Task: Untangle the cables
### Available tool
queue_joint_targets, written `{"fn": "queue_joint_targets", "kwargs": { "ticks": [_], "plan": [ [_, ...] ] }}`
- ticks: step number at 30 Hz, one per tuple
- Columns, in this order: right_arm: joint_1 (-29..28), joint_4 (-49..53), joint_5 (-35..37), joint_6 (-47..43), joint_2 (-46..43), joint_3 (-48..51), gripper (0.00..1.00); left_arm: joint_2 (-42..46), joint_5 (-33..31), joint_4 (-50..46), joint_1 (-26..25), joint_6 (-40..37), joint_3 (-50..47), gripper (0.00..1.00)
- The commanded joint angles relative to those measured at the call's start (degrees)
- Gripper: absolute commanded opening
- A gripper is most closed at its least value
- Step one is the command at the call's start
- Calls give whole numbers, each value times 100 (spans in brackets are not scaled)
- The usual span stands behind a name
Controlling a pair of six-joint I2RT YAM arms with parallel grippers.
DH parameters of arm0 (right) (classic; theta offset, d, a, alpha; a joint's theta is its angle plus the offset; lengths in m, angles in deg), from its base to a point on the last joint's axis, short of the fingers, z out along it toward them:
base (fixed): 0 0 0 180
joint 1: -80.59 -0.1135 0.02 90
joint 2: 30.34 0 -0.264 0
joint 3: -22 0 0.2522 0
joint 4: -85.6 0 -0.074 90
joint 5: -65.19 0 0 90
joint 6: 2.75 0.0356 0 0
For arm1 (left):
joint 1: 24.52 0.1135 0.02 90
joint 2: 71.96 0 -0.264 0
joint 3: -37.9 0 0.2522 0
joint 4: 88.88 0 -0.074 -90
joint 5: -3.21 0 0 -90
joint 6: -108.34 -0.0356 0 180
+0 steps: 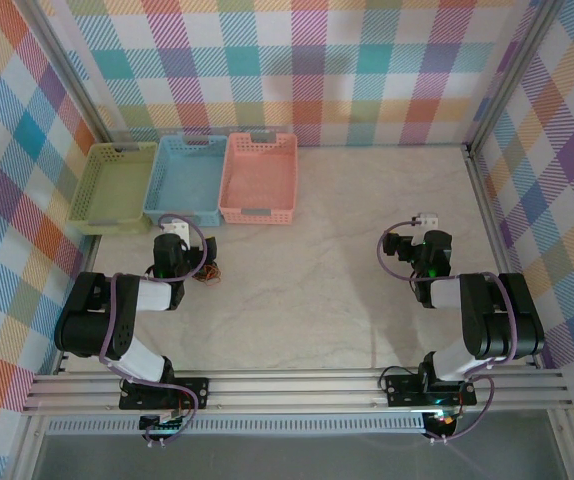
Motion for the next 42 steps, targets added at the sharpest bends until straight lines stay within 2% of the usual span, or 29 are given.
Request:
{"fn": "queue_joint_targets", "kwargs": {
  "ticks": [1,4,5,7,10,13,15,16,17,20,22,24,29,31,35,37,42],
  "plan": [
    [32,-162,-72,80,58,-118,100,-35,-81,210,40,31,108,100],
    [30,-206,-75,76,45,-92,100,214,-309,37,-12,55,112,100],
    [23,-160,-65,76,-11,-119,100,513,-442,-388,-69,28,214,100],
    [-28,448,-36,-3,-417,-252,100,1119,-769,-1317,-189,74,479,100],
    [-123,1759,137,110,-1406,-583,100,2064,-943,-1850,-294,366,543,100],
    [-135,2726,-69,787,-2289,-874,98,2856,-1154,-2833,-325,1043,946,100],
    [-136,2982,-281,1256,-2619,-977,97,3063,-1434,-3581,-317,1433,1423,100],
    [-132,2991,-451,1547,-2769,-986,96,3110,-1848,-4244,-301,2007,1751,100],
    [-135,2954,-672,1887,-2879,-972,95,3089,-2005,-4952,-219,2525,2169,100],
    [-147,2961,-1185,3185,-2964,-913,87,2592,-994,-5889,158,2435,3281,100],
    [-243,2927,-1748,3429,-2802,-916,85,2032,-959,-6650,243,2279,4056,100],
    [-469,3133,-1913,3391,-2623,-1000,85,1280,-883,-7449,442,2215,4936,100],
    [-1181,3026,-1707,3251,-2342,-921,84,-356,-18,-8181,1054,2211,6335,90],
    [-1552,2956,-1487,3059,-2223,-930,83,-979,62,-8452,1210,2177,6889,86],
    [-2232,2878,-1079,2714,-1796,-1022,80,-2060,61,-8920,1480,2102,7908,85],
    [-2353,2846,-1116,2616,-1608,-1098,80,-2564,221,-9102,1600,2080,8412,82],
    [-2464,2729,-819,2357,-1451,-1037,79,-3478,-27,-9578,1725,1838,9422,82]
  ]
}}
